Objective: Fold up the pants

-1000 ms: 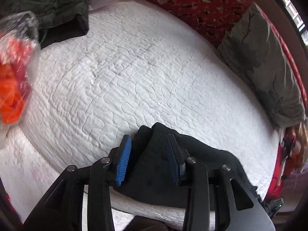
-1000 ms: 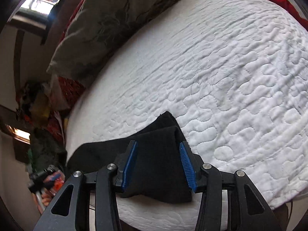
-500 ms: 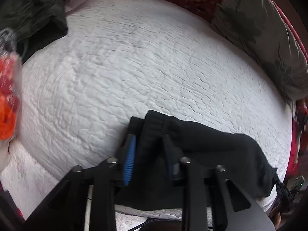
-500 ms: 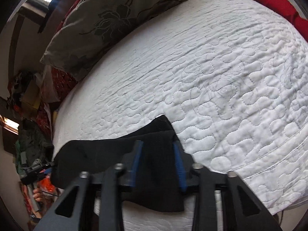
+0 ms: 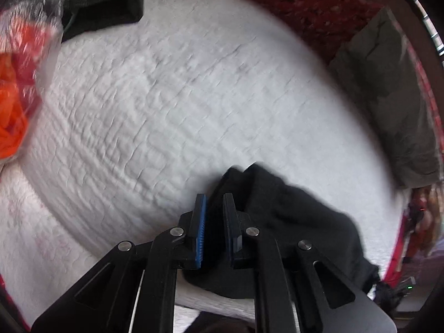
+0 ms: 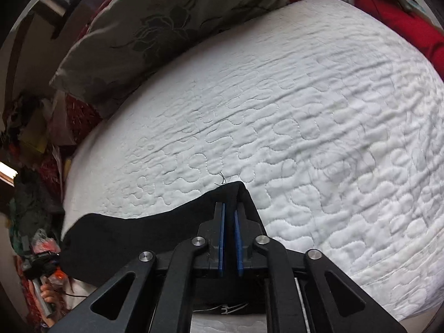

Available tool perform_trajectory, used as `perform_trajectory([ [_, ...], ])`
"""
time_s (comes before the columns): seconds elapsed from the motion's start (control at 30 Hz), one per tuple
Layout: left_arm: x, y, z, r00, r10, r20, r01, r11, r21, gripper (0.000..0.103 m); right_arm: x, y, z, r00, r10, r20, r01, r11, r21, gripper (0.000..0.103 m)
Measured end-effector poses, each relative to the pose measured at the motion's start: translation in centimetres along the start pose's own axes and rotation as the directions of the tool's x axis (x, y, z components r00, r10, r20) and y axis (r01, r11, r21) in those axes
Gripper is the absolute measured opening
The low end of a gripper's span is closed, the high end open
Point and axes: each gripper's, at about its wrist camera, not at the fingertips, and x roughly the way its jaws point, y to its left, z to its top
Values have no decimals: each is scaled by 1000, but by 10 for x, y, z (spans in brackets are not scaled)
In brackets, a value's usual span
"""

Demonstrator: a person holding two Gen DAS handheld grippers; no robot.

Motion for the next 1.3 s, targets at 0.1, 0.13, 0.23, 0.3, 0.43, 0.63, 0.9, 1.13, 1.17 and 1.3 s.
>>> perform_trajectory([
  [0.1, -6, -13, 8, 998, -60, -26, 61, 996, 59, 30, -3, 0, -2, 1000, 16, -2, -16, 1000, -4, 10],
  [0.13, -5, -18, 10, 997, -64, -36, 66, 995, 80, 42, -3, 1, -3, 1000, 14, -4, -14, 1000, -12, 11],
  [0.23, 1, -31, 7, 997, -47, -57, 55, 987, 148, 51, -1, -3, -5, 1000, 18, -24, -18, 1000, -3, 17],
  [0.3, 8, -36, 6, 995, -32, -96, 50, 981, 190, 51, -1, -5, -10, 999, 23, -25, -23, 1000, 8, 22],
  [0.43, 18, -48, -6, 989, 28, -147, 17, 954, 299, 51, -1, -4, -12, 1000, 15, -20, -15, 1000, 8, 25],
  [0.63, 16, -45, -15, 987, 155, -49, -130, 934, 333, 9, -1, -6, -12, 1000, -10, -12, 10, 1000, -15, 25],
  [0.9, 6, -32, -17, 957, 283, 64, -288, 897, 336, 7, -8, 0, -6, 999, 34, 2, -34, 999, -16, 3],
  [1.13, 10, 18, -13, 985, 169, -34, -163, 979, 123, 7, -2, -15, -12, 1000, -11, -9, 11, 1000, 15, 10],
  [1.17, -3, 22, -15, 991, 130, -2, -129, 986, 102, 7, -6, -15, -12, 1000, -8, -12, 9, 1000, 13, 19],
  [1.3, -40, 21, -31, 999, 6, 39, -10, 996, 89, 14, -33, -28, -17, 1000, -4, 27, 4, 1000, 12, 36],
])
